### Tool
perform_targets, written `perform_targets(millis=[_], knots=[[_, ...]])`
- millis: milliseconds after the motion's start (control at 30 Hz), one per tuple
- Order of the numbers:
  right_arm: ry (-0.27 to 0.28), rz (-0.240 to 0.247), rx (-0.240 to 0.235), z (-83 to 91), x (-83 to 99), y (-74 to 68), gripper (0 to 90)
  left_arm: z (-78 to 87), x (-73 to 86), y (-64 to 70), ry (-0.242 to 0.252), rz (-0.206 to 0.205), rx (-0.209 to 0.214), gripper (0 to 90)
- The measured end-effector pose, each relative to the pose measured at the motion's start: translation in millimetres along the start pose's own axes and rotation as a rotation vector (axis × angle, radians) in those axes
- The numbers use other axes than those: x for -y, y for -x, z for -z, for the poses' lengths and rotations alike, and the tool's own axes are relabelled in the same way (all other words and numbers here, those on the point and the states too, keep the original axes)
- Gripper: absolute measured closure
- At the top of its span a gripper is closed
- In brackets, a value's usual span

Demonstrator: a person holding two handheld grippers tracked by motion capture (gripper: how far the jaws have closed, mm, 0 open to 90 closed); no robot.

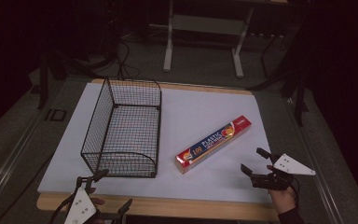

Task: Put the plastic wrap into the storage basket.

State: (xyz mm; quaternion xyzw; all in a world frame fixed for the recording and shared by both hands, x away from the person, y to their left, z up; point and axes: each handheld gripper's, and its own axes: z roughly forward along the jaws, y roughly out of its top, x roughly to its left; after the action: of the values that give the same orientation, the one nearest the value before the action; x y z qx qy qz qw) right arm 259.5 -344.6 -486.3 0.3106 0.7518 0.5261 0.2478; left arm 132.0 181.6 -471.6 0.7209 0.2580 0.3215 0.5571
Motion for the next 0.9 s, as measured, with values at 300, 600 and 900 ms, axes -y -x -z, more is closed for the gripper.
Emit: perform_targets(millis=[300,600,900], knots=[[-0.095,-0.038,-0.051,-6.9,2.3,0.2,16.4,0.2,0.7,-0.5,0.004,0.003,0.002,0.1],[-0.106,0.043,-0.066,-8.4,-0.7,-4.4,19.2,-0.2,0.6,-0.4,0.001,0.004,0.008,0.1],[-0.224,-0.042,-0.124,-13.5,-7.1,-4.6,11.3,0.8,0.5,0.7,0.013,0.004,0.024,0.1]])
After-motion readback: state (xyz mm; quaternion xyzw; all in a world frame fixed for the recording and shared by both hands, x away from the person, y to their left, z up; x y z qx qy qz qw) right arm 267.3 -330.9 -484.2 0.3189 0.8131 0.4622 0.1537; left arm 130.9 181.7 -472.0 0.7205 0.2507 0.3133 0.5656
